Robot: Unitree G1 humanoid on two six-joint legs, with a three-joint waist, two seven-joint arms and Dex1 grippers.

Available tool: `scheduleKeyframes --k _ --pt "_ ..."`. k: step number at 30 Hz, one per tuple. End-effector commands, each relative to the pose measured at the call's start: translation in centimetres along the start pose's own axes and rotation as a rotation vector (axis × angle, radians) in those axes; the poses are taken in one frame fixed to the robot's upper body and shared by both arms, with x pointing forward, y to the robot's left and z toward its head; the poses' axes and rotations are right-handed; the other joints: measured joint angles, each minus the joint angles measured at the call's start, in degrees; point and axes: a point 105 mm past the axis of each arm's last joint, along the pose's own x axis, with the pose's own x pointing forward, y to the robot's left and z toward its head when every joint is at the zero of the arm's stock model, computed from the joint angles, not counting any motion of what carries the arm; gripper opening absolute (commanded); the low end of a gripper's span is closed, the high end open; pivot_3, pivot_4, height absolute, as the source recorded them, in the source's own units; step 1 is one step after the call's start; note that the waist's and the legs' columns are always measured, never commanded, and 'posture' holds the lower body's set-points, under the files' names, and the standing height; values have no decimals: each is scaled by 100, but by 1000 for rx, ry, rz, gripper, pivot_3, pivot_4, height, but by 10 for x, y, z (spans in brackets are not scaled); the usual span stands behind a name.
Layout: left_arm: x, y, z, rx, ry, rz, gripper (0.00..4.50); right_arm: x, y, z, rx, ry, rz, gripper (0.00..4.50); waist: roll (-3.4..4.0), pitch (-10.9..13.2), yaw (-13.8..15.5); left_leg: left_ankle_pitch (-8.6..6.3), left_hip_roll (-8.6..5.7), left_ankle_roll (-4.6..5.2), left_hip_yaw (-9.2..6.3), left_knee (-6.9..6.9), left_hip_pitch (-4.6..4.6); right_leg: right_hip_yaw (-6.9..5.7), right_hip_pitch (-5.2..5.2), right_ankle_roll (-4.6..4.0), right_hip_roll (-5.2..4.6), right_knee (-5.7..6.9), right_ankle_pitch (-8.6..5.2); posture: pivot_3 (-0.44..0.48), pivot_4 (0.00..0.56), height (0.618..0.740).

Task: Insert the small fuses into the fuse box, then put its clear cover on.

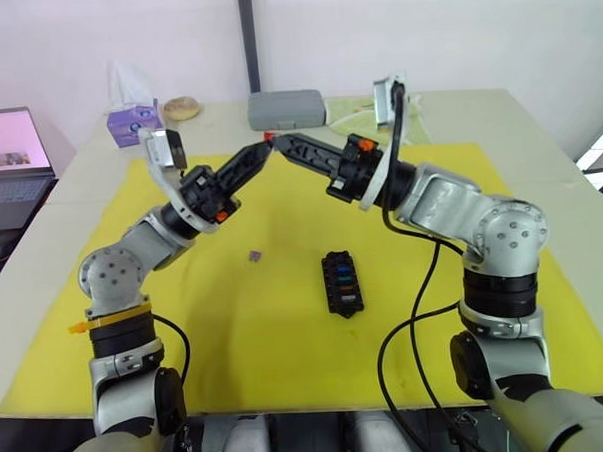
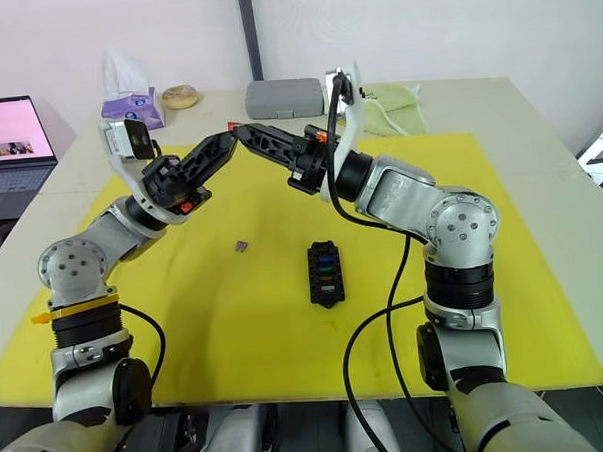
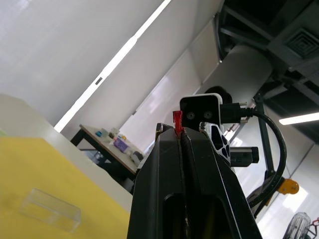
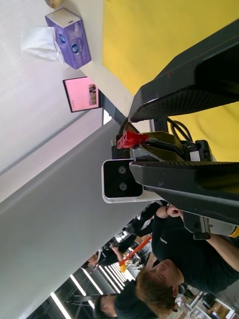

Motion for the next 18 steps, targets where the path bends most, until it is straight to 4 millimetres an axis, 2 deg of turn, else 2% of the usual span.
scheduleKeyframes --k 1,18 --pt "2 -8 6 24 -12 -37 0 0 11 8 -16 -39 44 1387 0 0 0 0 0 0 0 0 0 0 0 0 0 0 0 0 150 740" --pt "2 -8 5 23 -7 -39 0 2 12 8 -12 -48 47 1387 0 0 0 0 1 0 -1 -4 0 0 0 0 0 -4 0 0 150 740"
